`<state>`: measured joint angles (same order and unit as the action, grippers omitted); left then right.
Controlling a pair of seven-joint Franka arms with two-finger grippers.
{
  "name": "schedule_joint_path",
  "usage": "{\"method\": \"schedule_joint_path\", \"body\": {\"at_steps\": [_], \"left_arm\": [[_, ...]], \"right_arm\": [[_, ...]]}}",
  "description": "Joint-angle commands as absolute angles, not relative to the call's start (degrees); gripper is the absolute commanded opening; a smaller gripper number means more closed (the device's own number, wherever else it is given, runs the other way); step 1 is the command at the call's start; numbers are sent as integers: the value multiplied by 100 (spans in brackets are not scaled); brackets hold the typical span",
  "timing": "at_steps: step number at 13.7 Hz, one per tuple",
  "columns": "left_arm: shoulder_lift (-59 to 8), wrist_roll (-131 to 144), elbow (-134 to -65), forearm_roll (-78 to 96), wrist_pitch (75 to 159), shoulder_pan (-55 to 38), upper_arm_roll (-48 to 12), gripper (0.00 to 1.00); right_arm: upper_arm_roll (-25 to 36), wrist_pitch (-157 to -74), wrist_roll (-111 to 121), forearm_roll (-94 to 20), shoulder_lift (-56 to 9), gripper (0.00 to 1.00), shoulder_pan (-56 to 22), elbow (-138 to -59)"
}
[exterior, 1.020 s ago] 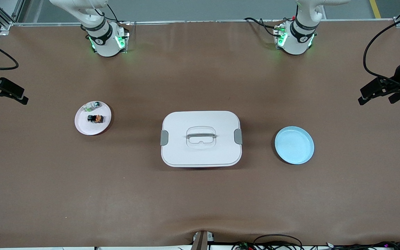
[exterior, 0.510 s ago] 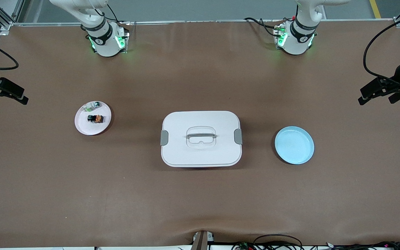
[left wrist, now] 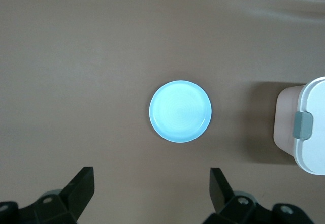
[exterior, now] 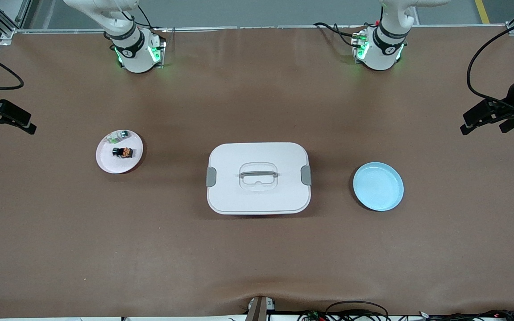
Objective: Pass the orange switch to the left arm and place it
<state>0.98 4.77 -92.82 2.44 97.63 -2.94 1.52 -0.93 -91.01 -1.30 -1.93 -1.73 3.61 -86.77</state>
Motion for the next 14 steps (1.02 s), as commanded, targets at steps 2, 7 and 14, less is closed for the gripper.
{"method": "schedule_joint_path", "body": {"at_steps": [2,7,14], "left_arm": [[18,378,-9097,114,9642,-316,176,100],[18,387,-9097,114,9642,-316,176,100],[18,360,-9097,114,9642,-316,176,100]], "right_arm": [[-123,-9088,-88,-141,-123,100,422,-8719],[-123,-9088,-88,-141,-132,100,422,-8719],[-123,-9053,-123,-228,-1217,100,360,-8675]]}}
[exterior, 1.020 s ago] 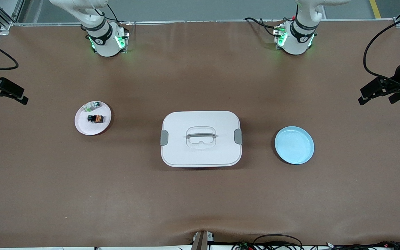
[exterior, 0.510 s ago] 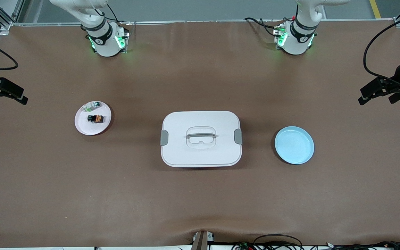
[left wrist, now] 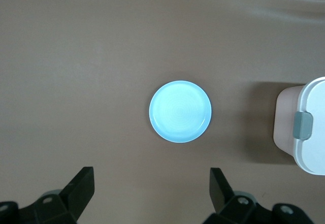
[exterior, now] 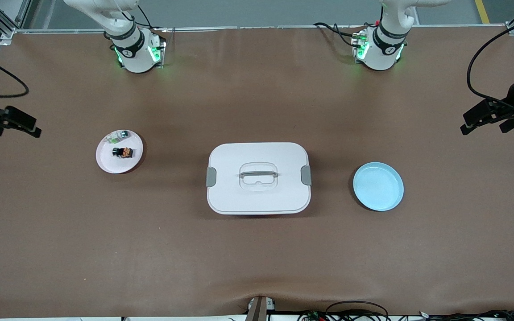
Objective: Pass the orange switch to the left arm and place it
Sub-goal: 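Reach the right gripper down to the orange switch on the white plate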
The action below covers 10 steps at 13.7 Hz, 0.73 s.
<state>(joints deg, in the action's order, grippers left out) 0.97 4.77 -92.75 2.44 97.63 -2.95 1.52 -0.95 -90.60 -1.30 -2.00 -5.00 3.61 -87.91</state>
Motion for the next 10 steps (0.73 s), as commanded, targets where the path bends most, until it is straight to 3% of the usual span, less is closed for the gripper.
{"method": "schedule_joint_path", "body": {"at_steps": [1,7,10], "left_arm": [[18,352,-9097,114,9642,-316,176,100],[18,352,-9097,114,9650,-316,176,100],[18,352,-9097,114,9650,-308,176,100]], "right_arm": [[-123,-8974,-88,-350,-1430,100,430,-8675],[-97,-9105,79,-299,-1503,100,422,-8929],[-105,-9718,88,-308,-1293,100,501,-9814]]}}
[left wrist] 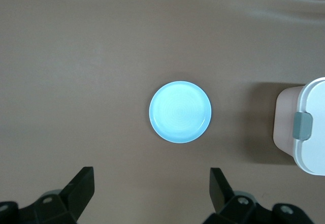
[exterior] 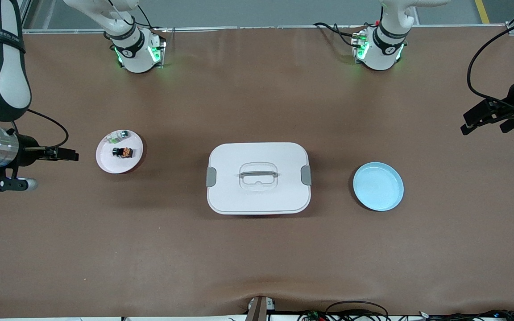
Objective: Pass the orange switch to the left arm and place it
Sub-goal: 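Reach the right gripper down to the orange switch on the white plate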
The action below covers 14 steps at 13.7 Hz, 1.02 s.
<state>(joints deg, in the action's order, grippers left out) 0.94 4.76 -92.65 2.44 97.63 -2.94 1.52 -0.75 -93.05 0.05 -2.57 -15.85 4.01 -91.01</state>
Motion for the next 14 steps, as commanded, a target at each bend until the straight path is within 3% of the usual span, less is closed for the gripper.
{"method": "schedule_joint_path", "body": {"at_steps": [1,6,14], "left_arm": [[18,352,-9097,114,9650,-308,176,100],[18,352,-9105,114,9650,-308,176,100],[18,352,-9097,114,9650,-308,176,100]], "right_arm": [[-105,-10043,88,-316,-1092,100,501,-10226],[-105,-11915,88,-325,-221,100,492,-12337],[-123,-13261,114,-194,9,100,202,-13587]]}}
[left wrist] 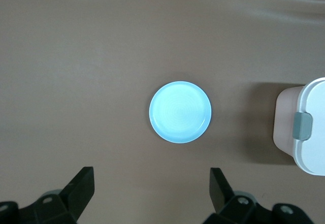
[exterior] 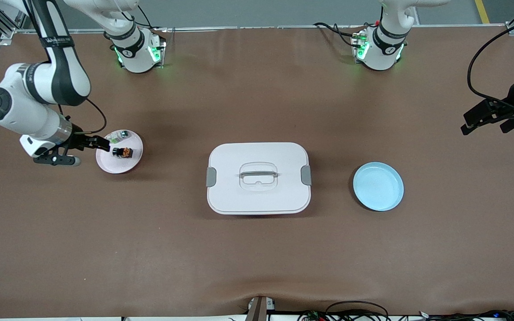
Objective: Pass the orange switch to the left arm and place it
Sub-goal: 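Reach the right gripper down to the orange switch on the white plate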
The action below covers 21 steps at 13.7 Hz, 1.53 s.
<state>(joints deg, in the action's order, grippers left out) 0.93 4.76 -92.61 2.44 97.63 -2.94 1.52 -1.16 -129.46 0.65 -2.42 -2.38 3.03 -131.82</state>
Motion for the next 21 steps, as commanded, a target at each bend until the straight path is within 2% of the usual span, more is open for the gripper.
{"method": "schedule_joint_path", "body": {"at_steps": [1,5,9,16,21], "left_arm": [[18,352,-9097,114,9650,-308,176,100],[18,343,-9097,123,9650,-308,176,100],[18,343,-9097,132,9650,-308,176,100],[-141,483,-9044,342,9642,-255,211,100],[-211,483,-9053,946,9633,-211,202,100]], "right_arm": [[-123,-13402,114,-159,-9,100,202,-13684],[-123,-14095,106,149,-114,100,202,-14018],[-114,-14975,105,185,-482,100,237,-14422],[-114,-15793,44,185,-1264,100,255,-14537],[-105,-16145,35,185,-1582,100,325,-14528]]}}
